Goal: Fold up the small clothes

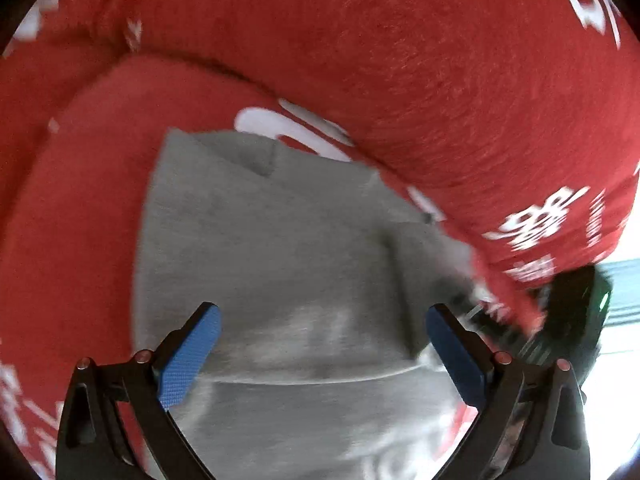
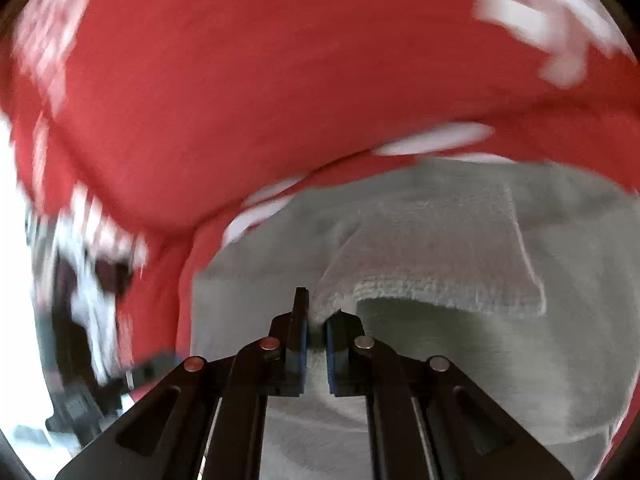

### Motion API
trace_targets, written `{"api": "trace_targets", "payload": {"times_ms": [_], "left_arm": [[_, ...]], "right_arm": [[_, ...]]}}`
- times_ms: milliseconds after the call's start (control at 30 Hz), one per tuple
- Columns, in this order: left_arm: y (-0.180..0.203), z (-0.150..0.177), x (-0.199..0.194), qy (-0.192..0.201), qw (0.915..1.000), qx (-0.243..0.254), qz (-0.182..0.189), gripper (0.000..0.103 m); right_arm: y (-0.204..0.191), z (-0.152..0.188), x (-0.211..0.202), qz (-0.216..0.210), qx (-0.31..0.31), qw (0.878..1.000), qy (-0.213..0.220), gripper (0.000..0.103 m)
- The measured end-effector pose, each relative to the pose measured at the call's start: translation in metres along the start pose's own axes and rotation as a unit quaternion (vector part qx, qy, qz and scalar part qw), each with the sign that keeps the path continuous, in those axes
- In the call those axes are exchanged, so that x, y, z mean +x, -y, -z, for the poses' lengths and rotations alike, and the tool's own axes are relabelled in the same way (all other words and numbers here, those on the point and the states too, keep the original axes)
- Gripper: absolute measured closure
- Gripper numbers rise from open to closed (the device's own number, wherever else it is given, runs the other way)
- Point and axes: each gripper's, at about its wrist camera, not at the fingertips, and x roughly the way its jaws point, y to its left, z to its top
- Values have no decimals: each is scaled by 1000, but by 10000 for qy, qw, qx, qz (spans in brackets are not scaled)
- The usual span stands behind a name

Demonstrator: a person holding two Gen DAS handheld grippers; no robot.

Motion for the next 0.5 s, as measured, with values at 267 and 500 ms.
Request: {"api": "trace_targets", "payload": {"times_ms": [267,500], "left_arm": [[-15,2,30,-367,9969,-551,426,0],[2,8,39,-414,9983,-234,350,0]], "right_arm": [[-29,52,36,129,-793,9911,-1063,84],[1,73,-3,255,-390,9938,-1006,55]]}}
